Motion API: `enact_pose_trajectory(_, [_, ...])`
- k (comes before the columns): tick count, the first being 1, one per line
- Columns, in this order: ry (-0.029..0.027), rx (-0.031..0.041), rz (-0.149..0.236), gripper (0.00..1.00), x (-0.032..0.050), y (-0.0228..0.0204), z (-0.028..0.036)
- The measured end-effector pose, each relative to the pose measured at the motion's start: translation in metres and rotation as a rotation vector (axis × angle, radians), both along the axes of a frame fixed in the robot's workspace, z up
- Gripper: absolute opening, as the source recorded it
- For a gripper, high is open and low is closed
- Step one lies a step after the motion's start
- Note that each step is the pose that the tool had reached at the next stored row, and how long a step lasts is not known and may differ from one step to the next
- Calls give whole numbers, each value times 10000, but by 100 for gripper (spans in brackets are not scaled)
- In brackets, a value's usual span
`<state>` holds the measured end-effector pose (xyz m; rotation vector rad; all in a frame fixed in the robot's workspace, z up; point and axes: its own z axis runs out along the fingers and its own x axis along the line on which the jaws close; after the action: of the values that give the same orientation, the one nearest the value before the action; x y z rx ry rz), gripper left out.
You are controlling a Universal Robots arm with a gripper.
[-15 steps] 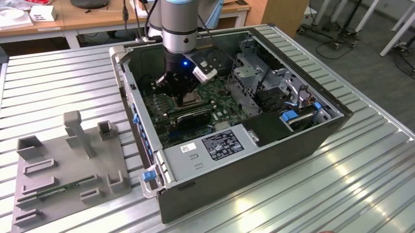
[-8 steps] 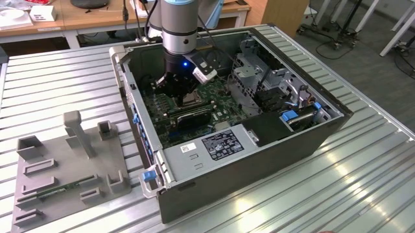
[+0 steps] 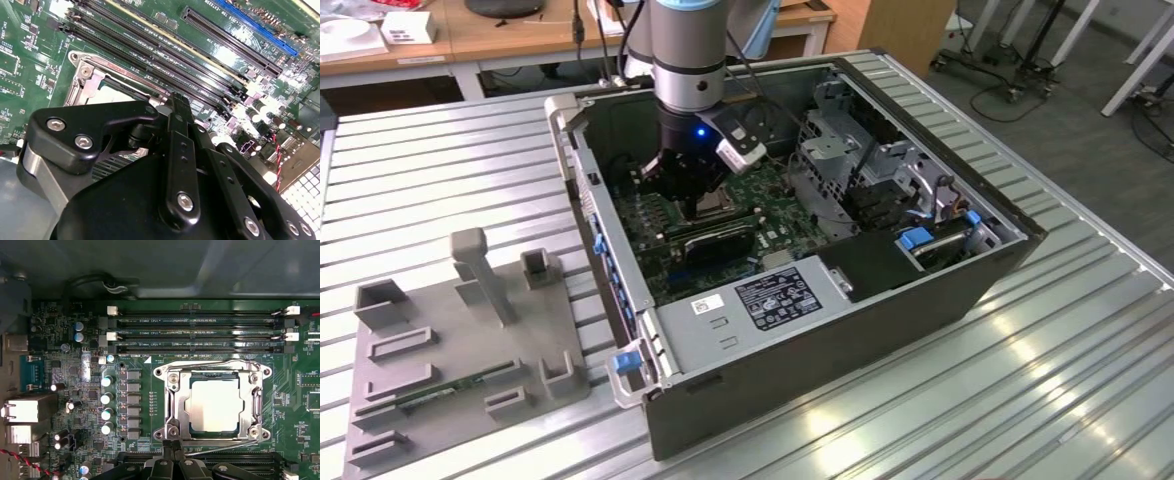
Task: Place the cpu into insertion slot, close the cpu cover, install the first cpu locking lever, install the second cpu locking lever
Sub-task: 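Install the second cpu locking lever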
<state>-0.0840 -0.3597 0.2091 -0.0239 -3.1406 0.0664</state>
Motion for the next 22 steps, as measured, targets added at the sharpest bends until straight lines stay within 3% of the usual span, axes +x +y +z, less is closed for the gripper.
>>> enact_pose_trajectory(12, [-14,3,0,11,-23,0,-26])
enact_pose_trajectory(22, [-49,91,0,11,-47,0,-47])
